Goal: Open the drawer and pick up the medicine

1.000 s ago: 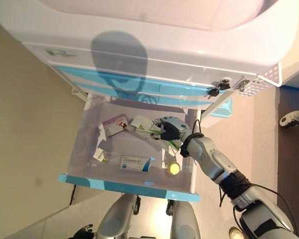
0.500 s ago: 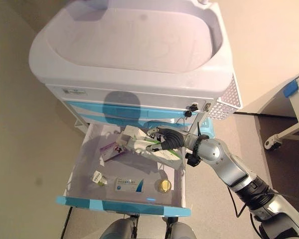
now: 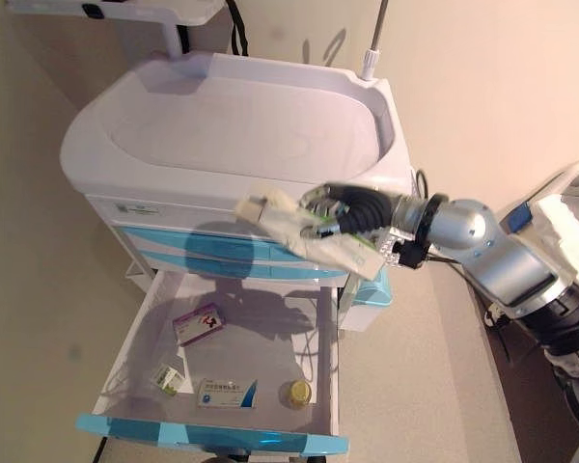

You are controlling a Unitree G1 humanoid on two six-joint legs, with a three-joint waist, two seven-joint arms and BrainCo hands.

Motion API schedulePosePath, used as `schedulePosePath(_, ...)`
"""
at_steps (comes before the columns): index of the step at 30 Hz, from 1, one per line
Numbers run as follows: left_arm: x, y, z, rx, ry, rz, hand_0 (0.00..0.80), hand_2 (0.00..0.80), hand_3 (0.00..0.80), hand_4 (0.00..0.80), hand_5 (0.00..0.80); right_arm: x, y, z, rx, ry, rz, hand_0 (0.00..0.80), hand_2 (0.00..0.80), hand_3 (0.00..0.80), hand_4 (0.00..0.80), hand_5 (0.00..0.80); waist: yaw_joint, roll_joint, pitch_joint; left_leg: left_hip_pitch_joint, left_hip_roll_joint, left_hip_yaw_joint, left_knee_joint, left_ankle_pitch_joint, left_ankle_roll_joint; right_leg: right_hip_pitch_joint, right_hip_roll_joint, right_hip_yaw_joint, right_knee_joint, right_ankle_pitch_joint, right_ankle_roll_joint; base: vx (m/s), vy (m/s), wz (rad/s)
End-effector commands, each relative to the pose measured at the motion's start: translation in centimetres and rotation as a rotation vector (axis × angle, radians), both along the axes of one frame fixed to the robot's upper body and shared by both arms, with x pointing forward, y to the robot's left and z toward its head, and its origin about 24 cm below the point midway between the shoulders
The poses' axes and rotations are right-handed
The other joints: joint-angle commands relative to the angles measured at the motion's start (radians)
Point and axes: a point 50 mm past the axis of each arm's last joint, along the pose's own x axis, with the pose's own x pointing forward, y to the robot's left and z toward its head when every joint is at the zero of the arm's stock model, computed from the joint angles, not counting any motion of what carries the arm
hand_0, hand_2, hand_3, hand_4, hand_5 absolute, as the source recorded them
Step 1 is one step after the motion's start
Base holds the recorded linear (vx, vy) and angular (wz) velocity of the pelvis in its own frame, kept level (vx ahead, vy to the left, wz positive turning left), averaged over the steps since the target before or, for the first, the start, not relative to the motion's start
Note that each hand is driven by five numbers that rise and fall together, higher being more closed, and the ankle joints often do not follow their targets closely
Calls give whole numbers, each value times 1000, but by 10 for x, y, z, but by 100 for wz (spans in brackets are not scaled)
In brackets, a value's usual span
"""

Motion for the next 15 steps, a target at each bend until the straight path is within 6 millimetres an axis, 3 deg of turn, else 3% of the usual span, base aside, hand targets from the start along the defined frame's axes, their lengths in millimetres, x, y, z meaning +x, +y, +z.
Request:
schedulePosePath(1, -9, 2, 0, -8, 42, 29, 0, 0, 0, 0, 0, 0, 2, 33, 73, -177, -12, 800, 800, 800, 800, 800, 32, -52, -23, 0, -28, -2, 0, -23, 8, -54, -20, -9, 12, 73, 70, 29, -6, 5)
schedulePosePath(15, -36, 17, 7, 34, 113, 90, 0, 0, 0, 0, 0, 73, -33, 88, 43, -356, -472, 800, 800, 800, 800, 800, 91, -67, -10, 30, -46, -67, 10, -40, 20, -23, -33, -63, 75, 30, 65, 49, 13, 10)
